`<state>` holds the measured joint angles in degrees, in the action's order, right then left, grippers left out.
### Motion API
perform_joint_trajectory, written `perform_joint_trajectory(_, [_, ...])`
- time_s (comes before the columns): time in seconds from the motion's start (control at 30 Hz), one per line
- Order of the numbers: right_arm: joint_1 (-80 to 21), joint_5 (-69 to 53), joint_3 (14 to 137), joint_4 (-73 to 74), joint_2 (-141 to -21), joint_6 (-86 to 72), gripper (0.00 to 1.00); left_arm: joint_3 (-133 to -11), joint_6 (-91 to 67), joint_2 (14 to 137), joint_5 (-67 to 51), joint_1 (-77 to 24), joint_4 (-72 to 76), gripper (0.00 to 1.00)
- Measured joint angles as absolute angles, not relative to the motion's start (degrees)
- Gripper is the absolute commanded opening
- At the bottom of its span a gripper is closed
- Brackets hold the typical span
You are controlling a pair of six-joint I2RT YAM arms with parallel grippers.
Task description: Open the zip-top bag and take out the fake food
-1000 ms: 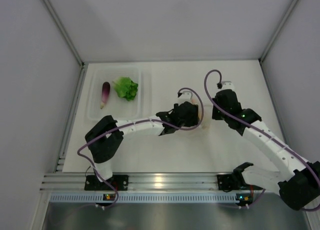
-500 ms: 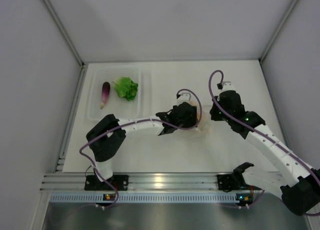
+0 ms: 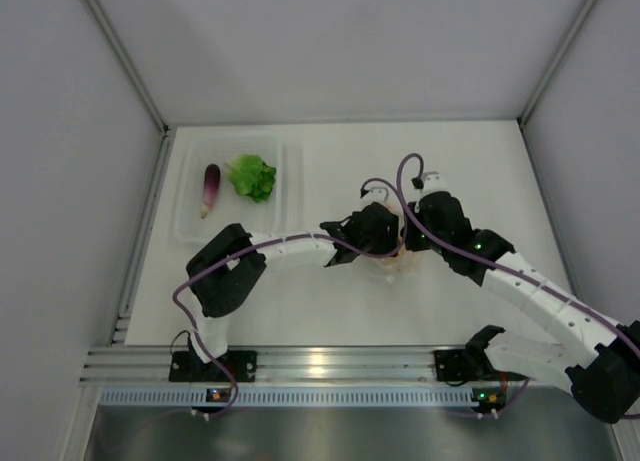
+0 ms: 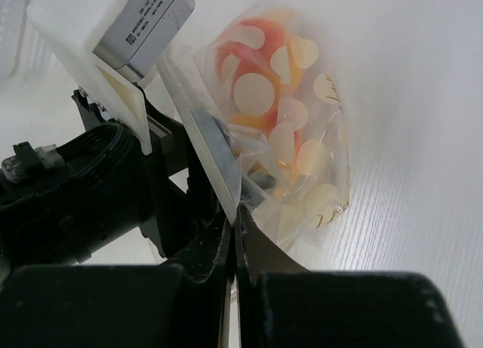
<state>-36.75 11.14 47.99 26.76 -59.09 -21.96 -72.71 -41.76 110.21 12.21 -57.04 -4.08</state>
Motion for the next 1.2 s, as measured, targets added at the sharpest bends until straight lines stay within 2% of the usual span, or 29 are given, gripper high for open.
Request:
perform_joint_trajectory(0.17, [-36.75,12.12,47.99,26.87,-58.78,-22.02,0.0,-73.14,-40.58,110.28,12.19,-57.04,-4.75,0.66])
perform_joint_trajectory(0.3, [-36.88,12.93,47.99,27.14,-58.37,-21.85,0.0,-73.12,-39.62,110.21,12.05,-57.04,-4.75,0.78])
perform_joint_trajectory(0.6, [-37.01,13.32,47.99,27.49,-58.22,-21.37,0.0,-70.98,-37.71,108.44,11.33,-57.04,-4.82,0.79])
perform_joint_trajectory(0.83, [-37.01,13.8,47.99,27.59,-57.95,-20.64,0.0,-69.12,-36.62,106.37,11.25,-57.04,-5.17,0.91])
perform_joint_trajectory(1.07, [-37.01,13.82,48.01,27.73,-57.71,-20.58,0.0,-66.65,-35.79,103.22,11.4,-57.04,-5.13,0.85])
perform_joint_trajectory(1.2, [-37.01,13.91,48.07,28.12,-57.58,-20.56,0.0,-66.41,-35.31,103.11,11.29,-57.04,-5.13,0.86])
